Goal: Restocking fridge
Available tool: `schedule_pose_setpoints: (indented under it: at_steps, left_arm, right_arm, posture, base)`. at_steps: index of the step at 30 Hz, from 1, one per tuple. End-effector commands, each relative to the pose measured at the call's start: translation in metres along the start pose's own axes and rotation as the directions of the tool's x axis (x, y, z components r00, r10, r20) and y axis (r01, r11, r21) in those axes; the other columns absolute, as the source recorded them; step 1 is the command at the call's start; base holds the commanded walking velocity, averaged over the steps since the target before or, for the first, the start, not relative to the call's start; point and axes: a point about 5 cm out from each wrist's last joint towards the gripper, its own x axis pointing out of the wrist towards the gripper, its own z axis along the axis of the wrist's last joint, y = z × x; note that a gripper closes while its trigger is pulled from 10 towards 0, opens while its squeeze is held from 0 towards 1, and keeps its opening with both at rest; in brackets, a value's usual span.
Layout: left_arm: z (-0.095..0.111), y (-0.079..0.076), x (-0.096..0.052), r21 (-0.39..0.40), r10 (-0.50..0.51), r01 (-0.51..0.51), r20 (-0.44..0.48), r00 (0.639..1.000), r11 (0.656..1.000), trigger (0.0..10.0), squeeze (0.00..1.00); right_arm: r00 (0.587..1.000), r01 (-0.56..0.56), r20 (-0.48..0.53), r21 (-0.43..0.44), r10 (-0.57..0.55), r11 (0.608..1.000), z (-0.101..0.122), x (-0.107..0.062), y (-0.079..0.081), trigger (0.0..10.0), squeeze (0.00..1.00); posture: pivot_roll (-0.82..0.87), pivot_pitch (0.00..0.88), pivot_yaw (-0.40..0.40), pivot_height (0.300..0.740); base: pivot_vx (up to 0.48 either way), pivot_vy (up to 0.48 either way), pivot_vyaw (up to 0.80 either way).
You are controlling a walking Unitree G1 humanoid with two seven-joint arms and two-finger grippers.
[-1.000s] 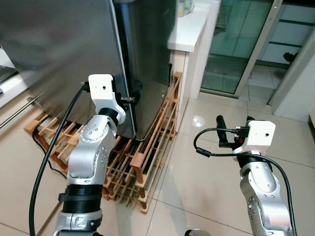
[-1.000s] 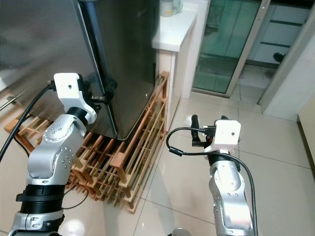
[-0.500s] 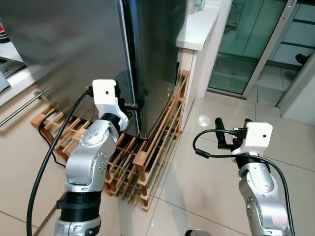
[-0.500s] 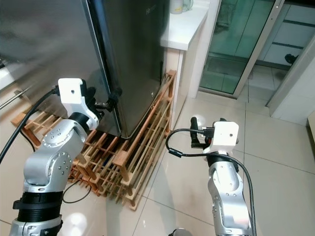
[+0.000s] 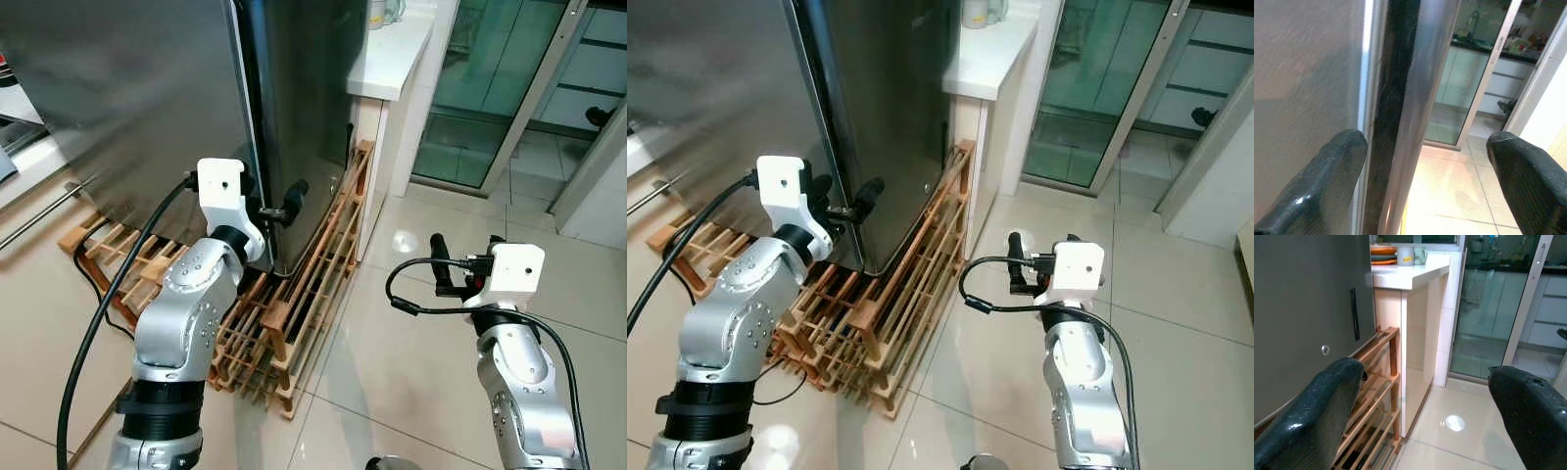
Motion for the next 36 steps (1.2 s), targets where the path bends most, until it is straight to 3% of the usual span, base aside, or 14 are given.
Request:
schedule_pose_setpoints:
  at_steps: [1,15,17,23,26,29,30,31,32,33,34,35,36]
  left_arm:
    - [0.001,0.004,0.003,0.019,-0.002,0.002,0.003,1.000,1.000,10.0,0.00]
    - [0.005,0.001,0.022,0.040,0.013,-0.016,0.072,0.997,0.999,10.0,0.00]
    - [0.005,-0.024,0.034,0.023,-0.126,0.124,0.105,0.986,0.992,10.0,0.00]
    - [0.009,-0.046,0.052,-0.047,-0.251,0.259,0.135,0.959,0.965,10.0,0.00]
    - [0.018,-0.079,0.066,-0.159,-0.440,0.472,0.200,0.875,0.867,10.0,0.00]
    - [0.025,-0.117,0.067,-0.225,-0.610,0.660,0.256,0.750,0.717,10.0,0.00]
    - [0.025,-0.117,0.067,-0.225,-0.610,0.660,0.256,0.750,0.717,10.0,0.00]
    - [0.025,-0.133,0.065,-0.237,-0.672,0.722,0.263,0.692,0.650,10.0,0.00]
    - [0.025,-0.160,0.058,-0.250,-0.777,0.819,0.266,0.571,0.516,10.0,0.00]
    - [0.025,-0.160,0.058,-0.250,-0.777,0.819,0.266,0.571,0.516,10.0,0.00]
    - [0.025,-0.178,0.049,-0.268,-0.846,0.880,0.273,0.459,0.391,10.0,0.00]
    - [0.027,-0.185,0.044,-0.277,-0.869,0.903,0.286,0.405,0.330,10.0,0.00]
    - [0.029,-0.189,0.040,-0.282,-0.880,0.914,0.295,0.371,0.291,10.0,0.00]
  right_arm:
    - [1.000,0.001,0.019,-0.010,-0.001,1.000,0.003,0.002,-0.001,10.0,0.00]
    - [0.999,-0.023,0.029,-0.012,0.023,1.000,0.004,0.005,0.000,10.0,0.00]
    - [0.999,-0.034,0.031,-0.011,0.034,0.999,0.004,0.008,0.002,10.0,0.00]
    - [0.998,-0.061,0.034,-0.008,0.061,0.998,0.006,0.010,0.004,10.0,0.00]
    - [0.993,-0.115,-0.017,-0.017,0.114,0.993,-0.004,0.001,0.004,10.0,0.00]
    - [0.984,-0.163,-0.075,-0.038,0.159,0.986,-0.015,-0.011,0.003,10.0,0.00]
    - [0.984,-0.163,-0.075,-0.038,0.159,0.986,-0.015,-0.011,0.003,10.0,0.00]
    - [0.982,-0.161,-0.099,-0.006,0.159,0.987,-0.017,-0.014,0.002,10.0,0.00]
    - [0.978,-0.177,-0.110,0.008,0.176,0.984,-0.014,-0.017,0.003,10.0,0.00]
    - [0.978,-0.177,-0.110,0.008,0.176,0.984,-0.014,-0.017,0.003,10.0,0.00]
    - [0.976,-0.195,-0.103,-0.014,0.192,0.981,-0.012,-0.019,0.003,10.0,0.00]
    - [0.975,-0.194,-0.108,-0.009,0.192,0.981,-0.013,-0.020,0.003,10.0,0.00]
    - [0.975,-0.191,-0.114,-0.002,0.189,0.982,-0.013,-0.021,0.003,10.0,0.00]
  posture:
    - [-0.10,0.000,0.053,0.740]
    - [-0.09,0.000,0.042,0.740]
    - [-0.09,0.000,0.033,0.740]
    - [-0.10,0.000,0.025,0.740]
    - [-0.12,0.000,0.027,0.740]
    - [-0.16,0.000,0.041,0.740]
    - [-0.16,0.000,0.041,0.740]
    - [-0.18,0.000,0.048,0.740]
    - [-0.22,0.000,0.071,0.740]
    - [-0.22,0.000,0.071,0.740]
    - [-0.23,0.000,0.075,0.740]
    - [-0.25,0.000,0.093,0.740]
    - [-0.26,0.000,0.095,0.740]
  base:
    - [0.000,0.000,0.00]
    - [0.000,0.000,0.00]
    - [0.000,0.000,0.00]
    - [0.000,0.000,0.00]
    - [0.000,0.000,0.00]
    - [0.000,0.000,0.00]
    - [0.000,0.000,0.00]
    - [0.000,0.000,0.00]
    - [0.000,0.000,0.00]
    - [0.000,0.000,0.00]
    - [0.000,0.000,0.00]
    - [0.000,0.000,0.00]
    - [0.000,0.000,0.00]
